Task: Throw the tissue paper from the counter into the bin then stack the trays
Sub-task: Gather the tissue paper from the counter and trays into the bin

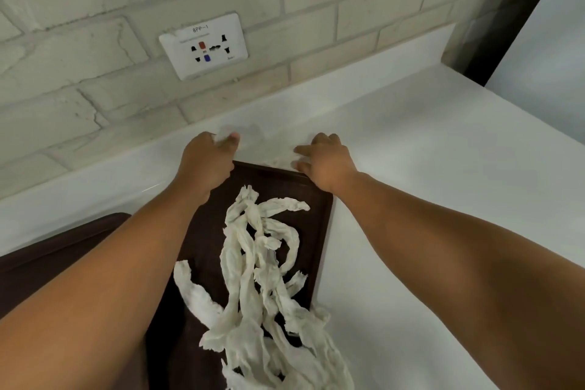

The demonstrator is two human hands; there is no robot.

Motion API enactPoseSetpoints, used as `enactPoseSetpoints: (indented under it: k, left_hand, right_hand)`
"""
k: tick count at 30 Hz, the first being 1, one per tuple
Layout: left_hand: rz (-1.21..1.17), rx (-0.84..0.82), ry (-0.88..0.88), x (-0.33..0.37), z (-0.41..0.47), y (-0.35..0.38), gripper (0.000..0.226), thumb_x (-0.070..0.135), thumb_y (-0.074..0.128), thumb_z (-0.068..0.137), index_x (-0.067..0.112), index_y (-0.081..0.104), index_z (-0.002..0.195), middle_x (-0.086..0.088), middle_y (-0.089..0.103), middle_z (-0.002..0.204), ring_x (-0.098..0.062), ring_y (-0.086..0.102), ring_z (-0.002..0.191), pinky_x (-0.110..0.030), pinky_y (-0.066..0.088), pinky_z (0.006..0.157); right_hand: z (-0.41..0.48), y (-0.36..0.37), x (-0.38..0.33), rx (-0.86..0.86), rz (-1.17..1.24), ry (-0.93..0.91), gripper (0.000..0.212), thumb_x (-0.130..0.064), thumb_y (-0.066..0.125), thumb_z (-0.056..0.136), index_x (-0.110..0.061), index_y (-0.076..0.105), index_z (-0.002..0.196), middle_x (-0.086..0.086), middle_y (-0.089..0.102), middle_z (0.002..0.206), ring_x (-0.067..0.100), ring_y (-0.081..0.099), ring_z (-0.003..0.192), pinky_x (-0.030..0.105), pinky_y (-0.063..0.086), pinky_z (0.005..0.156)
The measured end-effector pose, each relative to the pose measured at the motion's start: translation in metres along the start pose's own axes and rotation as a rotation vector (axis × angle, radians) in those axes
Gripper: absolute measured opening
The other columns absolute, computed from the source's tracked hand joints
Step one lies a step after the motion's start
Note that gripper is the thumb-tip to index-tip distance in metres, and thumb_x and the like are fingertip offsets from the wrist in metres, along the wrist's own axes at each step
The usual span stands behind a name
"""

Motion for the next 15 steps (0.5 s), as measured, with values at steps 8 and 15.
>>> enactPoseSetpoints:
  k: [8, 15]
  left_hand:
    - [-0.19, -0.003, 0.001, 0.005, -0.036, -0.013, 0.005, 0.017, 0.062, 0.093, 0.014, 0.058, 0.092, -0.008, 0.074, 0.086, -0.026, 0.073, 0.072, -0.041, 0.059, 0.076]
    - [-0.168, -0.2, 0.124, 0.068, -0.105, 0.026, 0.019, 0.001, 0.058, 0.079, 0.019, 0.057, 0.084, -0.018, 0.067, 0.064, -0.026, 0.059, 0.06, -0.038, 0.05, 0.067]
  right_hand:
    - [-0.013, -0.016, 0.028, 0.021, 0.065, 0.144, 0.017, -0.008, 0.052, 0.094, -0.006, 0.066, 0.104, 0.008, 0.066, 0.103, 0.026, 0.062, 0.094, 0.025, 0.042, 0.074]
    - [-0.099, -0.062, 0.047, 0.111, 0.43, 0.105, 0.036, 0.003, 0.043, 0.094, -0.008, 0.055, 0.126, 0.01, 0.059, 0.105, 0.023, 0.057, 0.085, 0.023, 0.04, 0.071]
Point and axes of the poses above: each hand's wrist, its own z-axis towards the middle knuckle, its own y-axis out of the palm, x = y × z, the point moved 4 cm from there along z, towards the middle knuckle
